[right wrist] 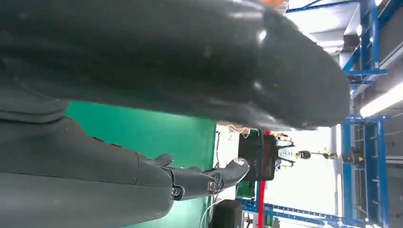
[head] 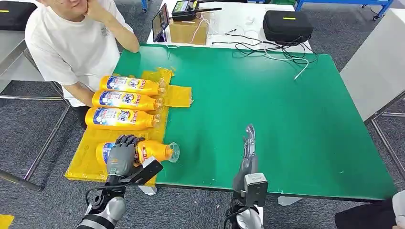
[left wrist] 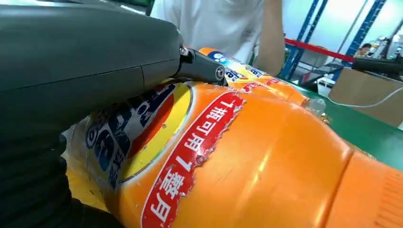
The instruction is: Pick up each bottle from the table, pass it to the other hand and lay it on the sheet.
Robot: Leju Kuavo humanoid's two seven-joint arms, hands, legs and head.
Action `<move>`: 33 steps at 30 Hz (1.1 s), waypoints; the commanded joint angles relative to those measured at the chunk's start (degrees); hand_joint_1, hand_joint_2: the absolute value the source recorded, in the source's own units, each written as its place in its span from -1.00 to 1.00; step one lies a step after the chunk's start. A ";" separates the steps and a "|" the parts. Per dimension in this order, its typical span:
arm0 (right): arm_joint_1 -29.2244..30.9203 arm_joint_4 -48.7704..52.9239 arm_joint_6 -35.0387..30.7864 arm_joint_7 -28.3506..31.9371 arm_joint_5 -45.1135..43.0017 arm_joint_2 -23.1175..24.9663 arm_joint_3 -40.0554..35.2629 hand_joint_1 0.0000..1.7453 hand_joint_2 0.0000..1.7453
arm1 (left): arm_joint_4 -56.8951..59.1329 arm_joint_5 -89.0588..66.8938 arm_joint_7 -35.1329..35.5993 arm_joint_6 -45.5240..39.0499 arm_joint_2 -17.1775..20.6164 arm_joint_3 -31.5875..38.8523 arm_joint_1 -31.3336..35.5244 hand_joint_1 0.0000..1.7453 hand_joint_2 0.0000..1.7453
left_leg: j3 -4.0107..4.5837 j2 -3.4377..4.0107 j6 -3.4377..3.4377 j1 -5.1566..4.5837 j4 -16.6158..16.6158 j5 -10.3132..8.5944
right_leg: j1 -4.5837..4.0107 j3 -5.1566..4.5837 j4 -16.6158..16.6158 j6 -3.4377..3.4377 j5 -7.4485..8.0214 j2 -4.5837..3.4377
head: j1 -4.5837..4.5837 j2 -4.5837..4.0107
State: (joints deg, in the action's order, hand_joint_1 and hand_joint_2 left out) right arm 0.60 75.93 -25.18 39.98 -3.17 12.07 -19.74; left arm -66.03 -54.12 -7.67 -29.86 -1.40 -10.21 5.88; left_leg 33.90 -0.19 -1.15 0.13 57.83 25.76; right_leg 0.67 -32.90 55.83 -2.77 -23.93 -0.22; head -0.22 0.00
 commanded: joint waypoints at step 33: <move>-0.21 -1.66 2.25 0.02 4.43 3.43 12.98 -1.00 -1.00 | -10.08 23.28 -2.15 35.51 10.06 -9.98 -2.50 -1.00 1.00 | -2.46 -0.22 0.33 0.02 -0.19 0.64 | -0.04 1.76 0.19 0.52 -1.15 0.20 | -0.02 0.00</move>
State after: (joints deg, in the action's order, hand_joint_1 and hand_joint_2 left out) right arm 0.90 74.93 -21.03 39.69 0.24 15.39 -8.33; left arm -63.73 -35.73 -8.61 6.36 5.57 -14.73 12.39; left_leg 31.05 -0.51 -0.83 0.13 57.56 26.44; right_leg 0.64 -30.70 55.94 -2.36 -25.07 0.06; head -0.24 0.00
